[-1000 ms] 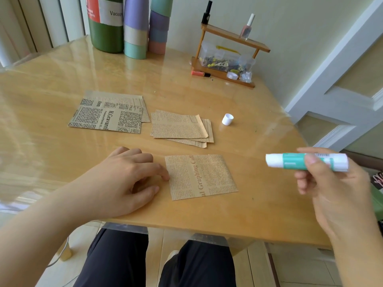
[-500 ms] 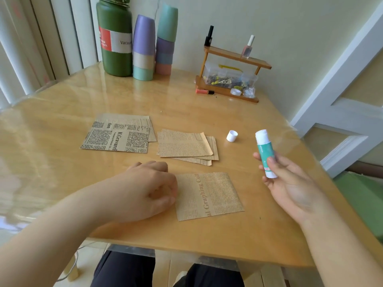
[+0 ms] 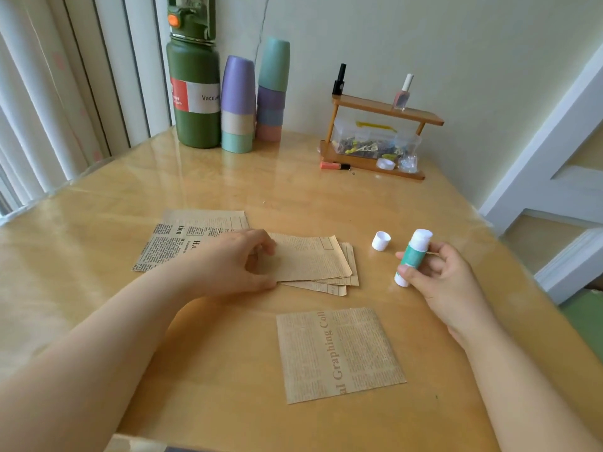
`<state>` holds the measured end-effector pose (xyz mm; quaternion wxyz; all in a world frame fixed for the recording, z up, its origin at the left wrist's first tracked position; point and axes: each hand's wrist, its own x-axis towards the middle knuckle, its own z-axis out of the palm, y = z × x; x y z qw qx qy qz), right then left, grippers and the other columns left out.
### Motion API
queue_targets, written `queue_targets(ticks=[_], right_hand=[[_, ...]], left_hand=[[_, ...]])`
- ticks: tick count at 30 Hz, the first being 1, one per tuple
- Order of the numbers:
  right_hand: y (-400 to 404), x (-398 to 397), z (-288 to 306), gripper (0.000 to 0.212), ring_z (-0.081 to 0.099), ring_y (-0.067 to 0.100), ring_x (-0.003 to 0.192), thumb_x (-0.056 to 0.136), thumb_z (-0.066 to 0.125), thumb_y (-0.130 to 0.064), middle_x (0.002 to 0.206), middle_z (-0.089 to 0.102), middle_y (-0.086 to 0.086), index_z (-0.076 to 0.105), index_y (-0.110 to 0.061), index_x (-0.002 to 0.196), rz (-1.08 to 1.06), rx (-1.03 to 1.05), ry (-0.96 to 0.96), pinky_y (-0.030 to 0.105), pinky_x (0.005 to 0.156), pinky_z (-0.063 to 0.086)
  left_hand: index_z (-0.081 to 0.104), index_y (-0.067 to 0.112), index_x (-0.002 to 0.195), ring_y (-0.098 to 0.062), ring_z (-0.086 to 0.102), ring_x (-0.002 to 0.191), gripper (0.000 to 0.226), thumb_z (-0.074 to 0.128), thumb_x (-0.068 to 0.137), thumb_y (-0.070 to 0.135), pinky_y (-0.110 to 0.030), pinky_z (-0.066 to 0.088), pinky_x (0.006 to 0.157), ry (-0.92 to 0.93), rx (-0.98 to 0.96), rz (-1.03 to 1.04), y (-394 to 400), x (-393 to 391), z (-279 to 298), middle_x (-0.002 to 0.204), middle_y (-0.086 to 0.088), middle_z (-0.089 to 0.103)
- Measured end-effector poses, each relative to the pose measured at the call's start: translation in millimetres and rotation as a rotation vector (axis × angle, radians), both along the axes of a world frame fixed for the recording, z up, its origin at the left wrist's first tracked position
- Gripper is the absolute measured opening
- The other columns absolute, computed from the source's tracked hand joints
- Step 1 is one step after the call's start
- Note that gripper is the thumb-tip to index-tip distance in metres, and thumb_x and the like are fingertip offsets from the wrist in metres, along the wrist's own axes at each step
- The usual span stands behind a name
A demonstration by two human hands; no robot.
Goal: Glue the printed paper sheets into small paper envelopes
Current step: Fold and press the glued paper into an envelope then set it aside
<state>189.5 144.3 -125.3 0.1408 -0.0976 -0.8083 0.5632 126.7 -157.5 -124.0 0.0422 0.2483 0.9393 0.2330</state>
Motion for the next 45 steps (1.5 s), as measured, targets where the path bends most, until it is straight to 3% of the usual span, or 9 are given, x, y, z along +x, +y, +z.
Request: queue_targets(ticks=[8,15,21,25,29,32,35,39,45], right_hand=[[3.2,1.3,-3.5,0.026,0.068,0.002,0.081,0.084,0.07,-0.013,0.092,0.073,-0.01,0.057,-0.026,0.101,0.012,0.089,0.011,0.027,0.083,0.049],[6.1,3.1,-6.8,0.03,0.067,0.0,0.087,0.08,0.074,-0.014,0.096,0.072,-0.01,0.058,-0.023,0.105,0.011,0.138,-0.008,0.027,0.088,0.049],[9.4,17.3,-1.5,0.051,0.046,0.003,0.114,0.076,0.07,-0.013,0.12,0.049,-0.018,0.045,-0.033,0.117,-0.108,0.41,-0.116,0.024,0.085,0.037],[-2.5,28.3,15.6,0.036,0.049,0.006,0.093,0.074,0.061,0.006,0.101,0.05,-0.004,0.052,-0.019,0.099,-0.273,0.547,0.261,0.012,0.08,0.033],[-24.7,41.1,28.0,0.05,0.051,-0.005,0.096,0.075,0.067,0.004,0.105,0.054,-0.015,0.051,-0.031,0.108,-0.008,0.558,0.375,0.006,0.082,0.037],[-34.0,52.2,27.0,0.075,0.044,-0.001,0.121,0.075,0.074,-0.018,0.13,0.048,-0.025,0.034,-0.049,0.131,0.221,0.47,0.236,0.018,0.097,0.036],[-37.8,58.5,29.8,0.067,0.042,0.0,0.128,0.066,0.075,-0.045,0.134,0.05,-0.021,0.048,-0.043,0.127,0.356,0.199,0.133,0.031,0.106,0.034],[-36.6,67.3,29.9,0.061,0.061,0.015,0.095,0.052,0.084,-0.058,0.098,0.068,0.003,0.066,-0.017,0.093,0.447,-0.203,0.023,0.022,0.085,0.049],[-45.4,81.9,14.8,0.047,0.052,0.008,0.054,0.056,0.077,-0.061,0.065,0.064,0.003,0.064,-0.02,0.074,0.279,-0.14,-0.062,0.017,0.046,0.042]], left_hand=[[0.065,0.026,0.094,-0.01,0.061,0.096,0.037,0.042,0.078,0.05,-0.031,0.048,0.085,0.185,0.112,-0.023,5.2,6.4,-9.4,0.105,0.012,0.067],[0.062,0.017,0.095,-0.002,0.04,0.044,0.01,0.053,0.089,0.016,-0.022,0.032,0.048,0.314,0.143,0.092,10.1,11.6,-10.9,0.064,0.001,0.062],[0.063,0.014,0.094,-0.025,0.063,0.073,0.011,0.057,0.086,0.015,-0.028,0.044,0.063,0.358,0.167,0.115,5.9,16.9,-11.4,0.084,-0.001,0.07],[0.063,0.015,0.089,-0.014,0.064,0.076,0.013,0.06,0.084,0.004,-0.022,0.042,0.062,0.354,0.326,0.171,3.8,22.2,-6.3,0.082,0.009,0.066],[0.064,0.019,0.084,0.001,0.059,0.077,0.02,0.062,0.084,-0.001,-0.007,0.041,0.065,0.402,0.442,0.116,-1.3,31.9,15.0,0.079,0.012,0.066],[0.065,0.023,0.083,0.003,0.06,0.083,0.019,0.063,0.085,0.004,-0.012,0.045,0.07,0.342,0.506,0.056,-3.6,51.9,35.0,0.076,0.014,0.066],[0.064,0.029,0.081,-0.005,0.064,0.079,0.012,0.064,0.083,0.017,-0.014,0.048,0.071,0.163,0.636,-0.015,-2.9,75.5,42.9,0.082,0.012,0.067],[0.065,0.018,0.082,-0.012,0.063,0.067,0.012,0.064,0.087,0.007,-0.023,0.051,0.069,-0.096,0.862,-0.016,0.0,92.9,33.7,0.072,0.001,0.068],[0.06,0.028,0.095,-0.013,0.065,0.067,0.027,0.062,0.085,0.003,-0.028,0.051,0.071,-0.138,0.86,0.136,6.5,107.9,5.6,0.077,0.004,0.068]])
